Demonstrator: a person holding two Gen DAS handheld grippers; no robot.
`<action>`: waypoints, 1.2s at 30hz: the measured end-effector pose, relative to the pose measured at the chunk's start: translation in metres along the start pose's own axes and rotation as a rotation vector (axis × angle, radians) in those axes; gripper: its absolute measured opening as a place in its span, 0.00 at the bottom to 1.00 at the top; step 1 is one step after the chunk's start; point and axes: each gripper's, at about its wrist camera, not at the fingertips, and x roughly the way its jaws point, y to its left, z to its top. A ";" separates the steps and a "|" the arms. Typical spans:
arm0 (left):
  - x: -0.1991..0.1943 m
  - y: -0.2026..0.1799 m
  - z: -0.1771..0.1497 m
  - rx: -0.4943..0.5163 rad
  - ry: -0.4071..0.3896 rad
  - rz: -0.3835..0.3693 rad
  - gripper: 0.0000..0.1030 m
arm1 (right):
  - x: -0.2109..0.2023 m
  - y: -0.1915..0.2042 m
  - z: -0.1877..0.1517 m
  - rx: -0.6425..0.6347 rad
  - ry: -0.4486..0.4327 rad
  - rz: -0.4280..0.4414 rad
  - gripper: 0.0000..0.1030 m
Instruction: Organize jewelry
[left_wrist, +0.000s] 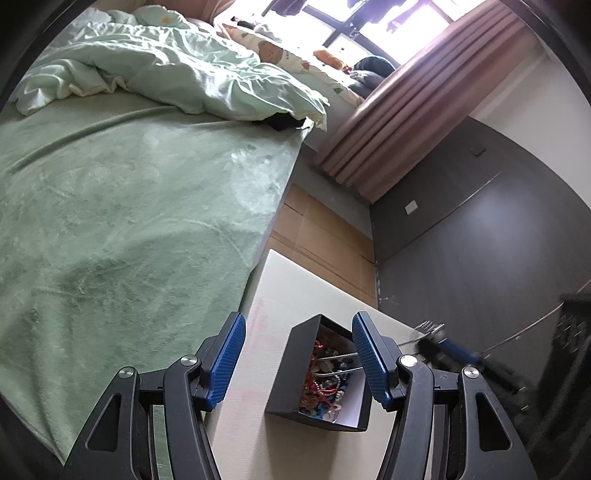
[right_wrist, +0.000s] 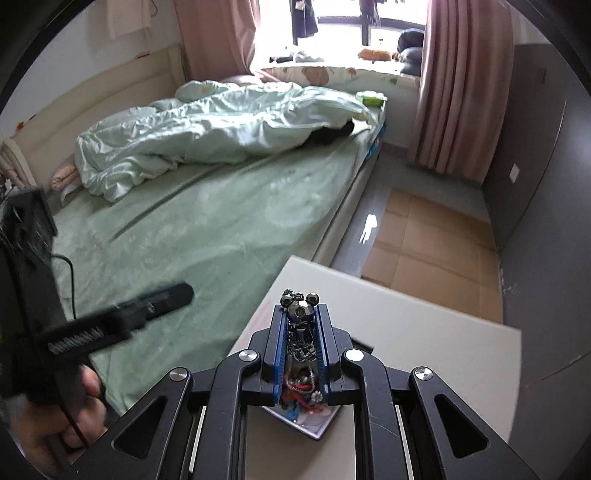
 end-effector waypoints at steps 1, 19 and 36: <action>0.000 0.000 0.000 -0.001 -0.001 0.003 0.60 | 0.006 -0.001 -0.003 0.002 0.018 0.007 0.16; -0.017 -0.033 -0.038 0.133 0.021 0.018 0.60 | -0.052 -0.067 -0.067 0.224 0.010 0.006 0.75; -0.133 -0.102 -0.107 0.360 -0.080 -0.059 1.00 | -0.167 -0.054 -0.131 0.335 -0.165 -0.050 1.00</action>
